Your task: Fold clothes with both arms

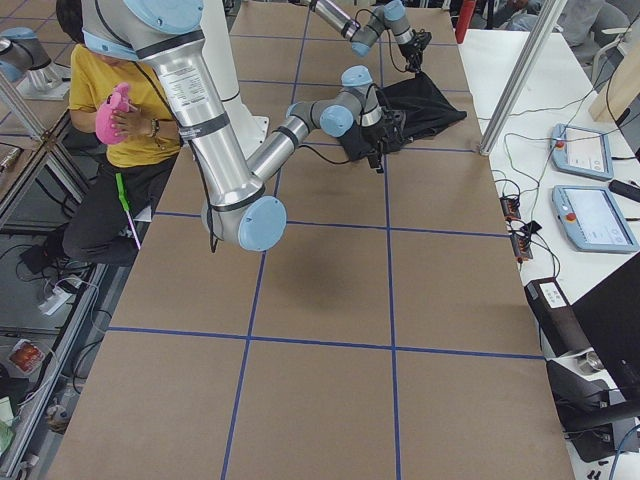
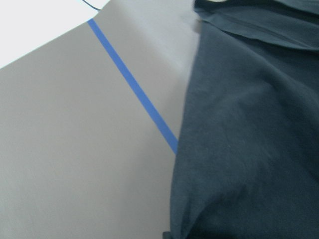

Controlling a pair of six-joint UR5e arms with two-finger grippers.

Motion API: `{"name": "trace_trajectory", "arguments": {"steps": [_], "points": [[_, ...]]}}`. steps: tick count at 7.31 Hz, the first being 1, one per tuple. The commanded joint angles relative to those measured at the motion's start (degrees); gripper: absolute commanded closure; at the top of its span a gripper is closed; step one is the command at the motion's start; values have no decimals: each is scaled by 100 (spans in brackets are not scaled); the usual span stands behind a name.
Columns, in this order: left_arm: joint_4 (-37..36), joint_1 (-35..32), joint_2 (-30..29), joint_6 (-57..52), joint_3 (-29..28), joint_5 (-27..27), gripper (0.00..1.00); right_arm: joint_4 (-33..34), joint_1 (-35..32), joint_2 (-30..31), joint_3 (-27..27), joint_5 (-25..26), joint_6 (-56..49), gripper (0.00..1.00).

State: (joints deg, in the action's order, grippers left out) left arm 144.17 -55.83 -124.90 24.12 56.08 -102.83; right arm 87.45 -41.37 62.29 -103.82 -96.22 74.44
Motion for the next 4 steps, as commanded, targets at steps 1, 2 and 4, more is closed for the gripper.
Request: {"name": "trace_trajectory", "arguments": {"steps": [1,2,4], "points": [[180,-94,-166,-30,-168,-9,1,0,102,-32,54,16,0,0],[312,-207,-175,-247,-150,-131,0,-166,164,-154,133,59,17,0],[331,-314,-18,-259,120,-571,0,-1103,243,-767,1217,68,445,0]]}}
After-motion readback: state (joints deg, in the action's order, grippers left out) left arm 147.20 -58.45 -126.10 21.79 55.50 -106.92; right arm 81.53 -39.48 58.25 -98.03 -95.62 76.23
